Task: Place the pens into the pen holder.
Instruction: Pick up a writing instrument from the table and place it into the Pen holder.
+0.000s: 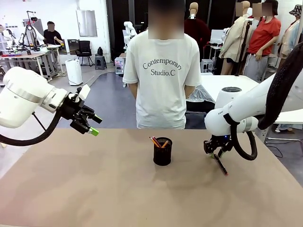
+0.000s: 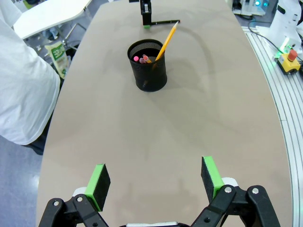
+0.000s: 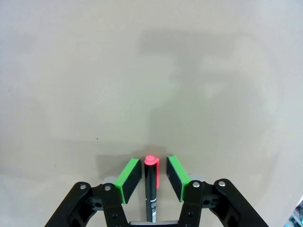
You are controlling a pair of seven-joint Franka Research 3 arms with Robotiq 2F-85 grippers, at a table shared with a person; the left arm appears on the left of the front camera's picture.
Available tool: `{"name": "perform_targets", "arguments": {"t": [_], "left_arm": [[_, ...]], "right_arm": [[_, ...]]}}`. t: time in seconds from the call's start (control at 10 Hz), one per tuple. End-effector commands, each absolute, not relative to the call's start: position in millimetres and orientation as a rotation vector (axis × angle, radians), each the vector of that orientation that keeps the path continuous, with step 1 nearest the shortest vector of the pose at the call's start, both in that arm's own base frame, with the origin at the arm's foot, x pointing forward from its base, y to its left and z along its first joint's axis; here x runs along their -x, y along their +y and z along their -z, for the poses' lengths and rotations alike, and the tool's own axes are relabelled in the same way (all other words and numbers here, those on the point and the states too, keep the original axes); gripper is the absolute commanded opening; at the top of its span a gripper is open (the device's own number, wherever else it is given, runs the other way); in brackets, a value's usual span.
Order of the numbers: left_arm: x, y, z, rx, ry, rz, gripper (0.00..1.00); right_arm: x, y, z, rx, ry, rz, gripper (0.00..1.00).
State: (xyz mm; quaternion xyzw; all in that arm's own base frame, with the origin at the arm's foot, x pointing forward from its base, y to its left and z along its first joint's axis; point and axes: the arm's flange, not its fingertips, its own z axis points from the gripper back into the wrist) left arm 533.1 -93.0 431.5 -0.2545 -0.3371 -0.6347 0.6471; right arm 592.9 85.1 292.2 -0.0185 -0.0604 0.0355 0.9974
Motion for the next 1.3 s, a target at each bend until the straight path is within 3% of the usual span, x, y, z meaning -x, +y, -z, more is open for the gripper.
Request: {"name": "perform_targets", "arguments": {"t": [0.0,0.7,1.2], "left_arm": [[-532,-92,-435,0.589,-0.766,1.437,1.00],[-532,-92,-435,0.589,-0.766,1.437,1.00],[-532,-92,-435,0.589,-0.766,1.437,1.00]], "right_arm": [[-593,87,-289,0.029,-0.074,-0.045,0.00],[-603,101,-303,0.119,-0.040,-0.022,0.00],[-595,93,-300,0.087,-0.042,-0.083,0.00]]}}
